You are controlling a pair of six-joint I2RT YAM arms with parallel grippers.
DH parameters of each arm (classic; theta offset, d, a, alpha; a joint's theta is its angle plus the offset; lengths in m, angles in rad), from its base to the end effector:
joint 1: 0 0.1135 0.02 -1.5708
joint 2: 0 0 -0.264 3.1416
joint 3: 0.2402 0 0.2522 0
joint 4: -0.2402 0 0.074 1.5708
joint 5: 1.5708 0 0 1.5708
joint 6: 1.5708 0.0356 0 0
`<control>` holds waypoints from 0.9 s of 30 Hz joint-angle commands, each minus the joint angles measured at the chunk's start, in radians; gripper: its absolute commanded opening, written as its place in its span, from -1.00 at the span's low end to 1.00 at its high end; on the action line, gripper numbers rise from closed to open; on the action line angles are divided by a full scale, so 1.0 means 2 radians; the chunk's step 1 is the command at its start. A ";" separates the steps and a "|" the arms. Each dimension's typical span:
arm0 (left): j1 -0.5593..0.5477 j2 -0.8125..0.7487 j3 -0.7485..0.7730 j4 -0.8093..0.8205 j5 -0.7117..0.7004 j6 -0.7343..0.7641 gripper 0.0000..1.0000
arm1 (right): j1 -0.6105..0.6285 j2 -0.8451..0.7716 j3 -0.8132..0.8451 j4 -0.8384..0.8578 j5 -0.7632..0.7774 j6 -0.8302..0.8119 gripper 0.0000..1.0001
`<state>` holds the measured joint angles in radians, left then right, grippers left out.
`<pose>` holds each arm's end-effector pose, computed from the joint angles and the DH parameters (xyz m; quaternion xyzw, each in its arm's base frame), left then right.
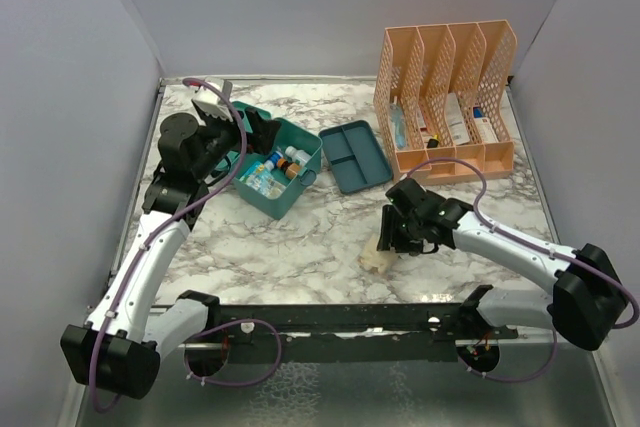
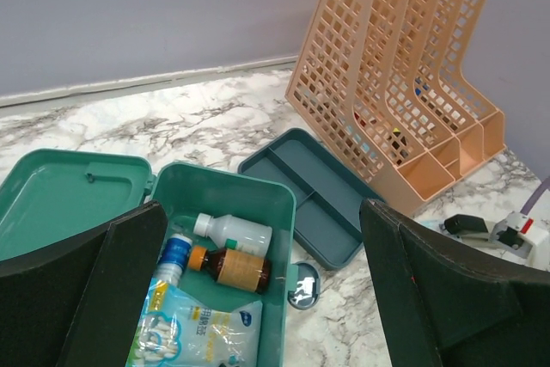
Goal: Organize the medicine kit
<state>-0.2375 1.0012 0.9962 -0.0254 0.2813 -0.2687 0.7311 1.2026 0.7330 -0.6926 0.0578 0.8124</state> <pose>0.2222 -0.0640 0.3913 0.0865 0.7121 -0.2700 0.6422 0.1608 0.1414 0.2019 0.0456 0.9777 0.1211 0.1651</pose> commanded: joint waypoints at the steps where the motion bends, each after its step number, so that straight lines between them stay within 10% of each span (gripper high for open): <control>1: -0.006 0.004 -0.004 0.025 0.020 -0.015 0.98 | 0.000 0.016 -0.008 0.014 -0.031 -0.005 -0.01; 13: -0.014 0.020 -0.004 0.031 0.020 -0.016 0.98 | 0.000 0.004 -0.019 -0.029 0.014 0.039 0.10; 27: -0.022 0.034 0.007 0.035 0.022 -0.022 0.98 | 0.000 0.021 -0.052 0.124 -0.030 -0.058 -0.17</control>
<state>-0.2764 1.0649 0.9901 0.0067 0.3000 -0.3012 0.7311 1.2335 0.6376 -0.5655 0.0151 0.7605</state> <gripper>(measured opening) 0.990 0.467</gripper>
